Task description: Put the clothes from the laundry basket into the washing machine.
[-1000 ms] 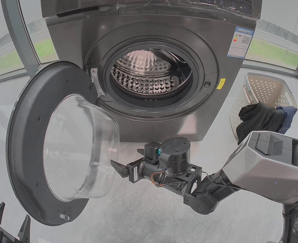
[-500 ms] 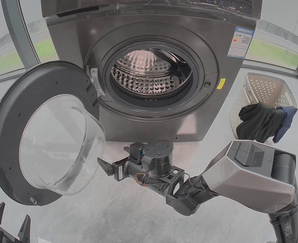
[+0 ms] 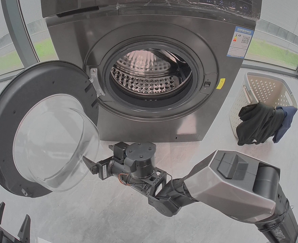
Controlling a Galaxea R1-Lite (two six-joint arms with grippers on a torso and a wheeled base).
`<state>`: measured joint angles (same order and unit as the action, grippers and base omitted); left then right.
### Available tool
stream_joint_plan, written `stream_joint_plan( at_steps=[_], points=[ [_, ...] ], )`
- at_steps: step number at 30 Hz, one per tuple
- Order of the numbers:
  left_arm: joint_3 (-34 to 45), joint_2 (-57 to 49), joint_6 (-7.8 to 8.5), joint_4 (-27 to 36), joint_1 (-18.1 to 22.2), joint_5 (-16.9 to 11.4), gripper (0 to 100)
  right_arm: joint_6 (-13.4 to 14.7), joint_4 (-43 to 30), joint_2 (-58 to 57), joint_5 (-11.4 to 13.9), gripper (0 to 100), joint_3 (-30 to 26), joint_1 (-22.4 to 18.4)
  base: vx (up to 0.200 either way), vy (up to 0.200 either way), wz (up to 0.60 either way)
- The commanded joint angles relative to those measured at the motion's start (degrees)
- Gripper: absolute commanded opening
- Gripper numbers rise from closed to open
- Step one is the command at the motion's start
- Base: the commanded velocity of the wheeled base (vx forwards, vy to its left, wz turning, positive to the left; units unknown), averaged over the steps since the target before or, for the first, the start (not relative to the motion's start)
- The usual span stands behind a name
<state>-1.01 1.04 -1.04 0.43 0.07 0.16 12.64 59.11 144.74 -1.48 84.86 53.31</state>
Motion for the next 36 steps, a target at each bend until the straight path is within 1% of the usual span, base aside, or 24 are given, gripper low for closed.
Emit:
stream_joint_plan(
  at_steps=[1,4,8,9,13,14,15,16,17,18,20,22,23,24,25,26,27,29,30,31,33,34,35,36],
  points=[
    [0.75,-0.42,-0.11,0.01,0.01,0.02,100,0.45,-0.05,4.85,-1.07,100,5.49,1.01,0.000,0.000,0.00],
    [0.75,-0.42,-0.11,0.01,0.01,0.02,100,0.72,0.57,4.85,-2.13,100,5.58,0.66,0.000,0.000,0.00],
    [0.75,-0.42,-0.11,0.01,0.01,0.02,100,1.95,1.18,3.18,-2.39,100,3.47,-0.14,0.000,0.000,0.00],
    [0.75,-0.42,-0.11,0.01,0.01,0.02,100,1.95,1.97,-1.21,-3.10,100,-0.66,-1.28,0.000,0.000,0.00],
    [0.75,-0.42,-0.11,0.01,0.01,0.02,100,1.33,2.32,-13.43,-3.18,100,-15.16,-4.53,0.000,0.000,0.00],
    [0.75,-0.42,-0.11,0.01,0.01,0.02,100,0.89,2.85,-17.65,-3.18,100,-20.08,-5.94,0.000,0.000,0.00],
    [0.75,-0.42,-0.11,0.01,0.01,0.02,100,0.72,3.11,-18.79,-3.18,100,-21.31,-6.29,0.000,0.000,0.00],
    [0.75,-0.42,-0.11,0.01,0.01,0.02,100,-0.16,5.31,-25.82,-3.10,100,-29.05,-8.22,0.000,0.000,0.00],
    [0.75,-0.42,-0.11,0.01,0.01,0.02,100,-0.25,5.49,-26.44,-3.10,100,-29.75,-8.40,0.000,0.000,0.00],
    [0.75,-0.42,-0.11,0.01,0.01,0.02,100,-1.30,7.68,-32.94,-3.10,100,-37.40,-10.77,0.000,0.000,0.00],
    [0.75,-0.42,-0.11,0.01,0.01,0.02,100,-3.06,9.62,-41.56,-2.83,100,-47.51,-14.20,0.000,0.000,0.00],
    [0.75,-0.42,-0.02,0.01,0.01,0.02,100,-4.20,10.41,-49.47,-2.57,100,-56.12,-17.71,0.000,0.000,0.00],
    [0.75,-0.42,-0.02,0.01,0.01,0.02,100,-4.20,10.41,-49.47,-2.57,100,-56.12,-17.71,0.000,0.000,0.00],
    [0.75,-0.42,-0.02,0.01,0.01,0.02,100,-4.91,10.15,-57.29,-2.39,100,-63.06,-22.02,0.000,0.000,0.00],
    [0.75,-0.42,-0.02,0.01,0.01,0.02,100,-5.17,9.71,-60.89,-2.30,100,-65.79,-24.13,0.000,0.000,0.00],
    [0.75,-0.42,-0.02,0.01,-0.07,0.02,100,-5.26,9.62,-62.03,-2.22,100,-66.58,-24.75,0.000,0.000,0.00],
    [0.75,-0.33,-0.02,0.01,-0.07,0.02,100,-5.87,9.18,-68.45,-1.60,100,-71.06,-28.70,0.000,0.000,0.00],
    [0.75,-0.33,-0.02,0.01,-0.34,0.02,100,-6.67,8.30,-74.87,-0.99,100,-75.28,-32.57,0.000,0.000,0.00],
    [0.75,-0.25,-0.02,0.01,-0.34,0.02,100,-6.75,8.12,-75.74,-0.99,100,-75.89,-33.18,0.000,0.000,0.00],
    [0.75,-0.33,-0.02,0.01,-0.34,0.02,100,-7.37,6.63,-81.11,-0.90,100,-79.67,-36.26,0.000,0.000,0.00],
    [0.75,-0.33,-0.11,0.01,-0.34,0.02,100,-7.63,4.34,-87.35,-0.99,100,-84.68,-38.63,0.000,0.000,0.00],
    [0.75,-0.33,-0.11,0.01,-0.34,0.02,100,-7.63,4.34,-87.35,-0.99,100,-84.68,-38.63,0.000,0.000,0.00],
    [0.75,-0.33,-0.11,0.01,-0.34,0.02,100,-6.58,-4.80,-96.14,-1.60,100,-84.86,-40.92,0.000,0.000,0.00],
    [0.75,-0.25,-0.19,0.01,-0.34,0.02,100,-6.58,-9.19,-100.18,-1.51,100,-84.77,-41.80,0.000,0.000,0.00]
  ],
)
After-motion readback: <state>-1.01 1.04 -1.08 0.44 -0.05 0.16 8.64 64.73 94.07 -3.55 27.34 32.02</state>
